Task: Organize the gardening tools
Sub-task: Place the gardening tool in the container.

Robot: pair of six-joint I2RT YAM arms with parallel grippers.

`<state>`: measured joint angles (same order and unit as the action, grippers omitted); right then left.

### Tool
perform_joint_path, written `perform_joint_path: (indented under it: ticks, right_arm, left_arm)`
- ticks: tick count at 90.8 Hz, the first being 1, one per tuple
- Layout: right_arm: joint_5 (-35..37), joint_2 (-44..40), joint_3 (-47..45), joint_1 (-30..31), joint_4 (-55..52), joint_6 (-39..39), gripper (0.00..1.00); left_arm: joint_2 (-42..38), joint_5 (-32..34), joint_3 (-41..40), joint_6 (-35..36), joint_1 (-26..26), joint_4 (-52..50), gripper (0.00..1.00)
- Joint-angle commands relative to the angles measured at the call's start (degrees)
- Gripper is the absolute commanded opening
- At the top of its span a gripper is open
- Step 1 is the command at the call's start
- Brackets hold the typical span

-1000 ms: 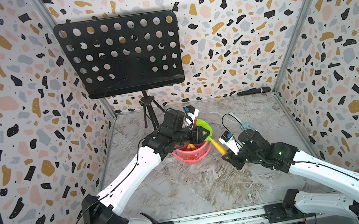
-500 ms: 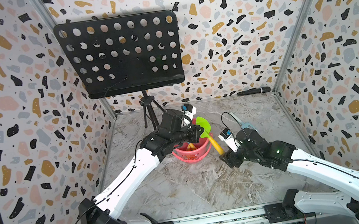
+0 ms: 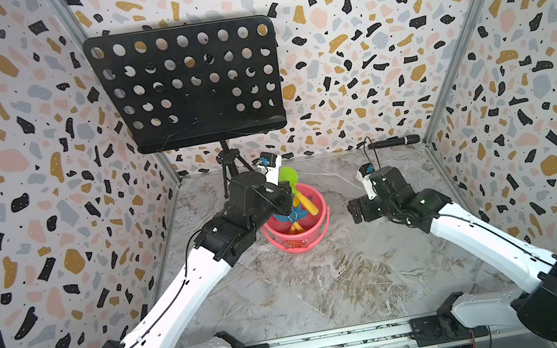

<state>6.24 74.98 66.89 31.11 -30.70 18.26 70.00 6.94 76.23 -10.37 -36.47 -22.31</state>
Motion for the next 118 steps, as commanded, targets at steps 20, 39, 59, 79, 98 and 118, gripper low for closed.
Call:
perform_joint_path:
  ticks: [20, 39, 59, 79, 98, 118]
  right_arm:
    - [-3.9, 17.5, 14.9, -9.5, -1.5, 3.6, 0.96]
    - [-6.1, 24.0, 20.3, -12.4, -1.5, 2.0, 0.97]
    - [-9.7, 30.3, 26.7, -15.6, -3.5, -1.5, 0.96]
    - [-14.3, 38.6, 33.8, -18.9, -4.3, -2.4, 0.95]
    - [-15.2, 48.1, 43.2, -19.9, -7.6, -2.8, 0.94]
    - [-15.5, 54.6, 48.8, -20.3, -10.1, -3.2, 0.93]
  left_arm:
    - [0.7, 8.0, -3.1, 5.1, 4.6, 7.8, 0.00]
    - [3.4, 5.9, -2.8, 5.5, 5.8, 9.4, 0.00]
    - [4.8, 5.5, -5.8, 4.0, 5.9, 13.2, 0.00]
    - [6.9, 4.9, -7.9, 4.1, 6.1, 15.0, 0.00]
    - [8.0, 3.0, -9.4, 3.9, 6.1, 16.0, 0.00]
    - [9.5, -0.6, -12.3, 2.6, 6.1, 17.6, 0.00]
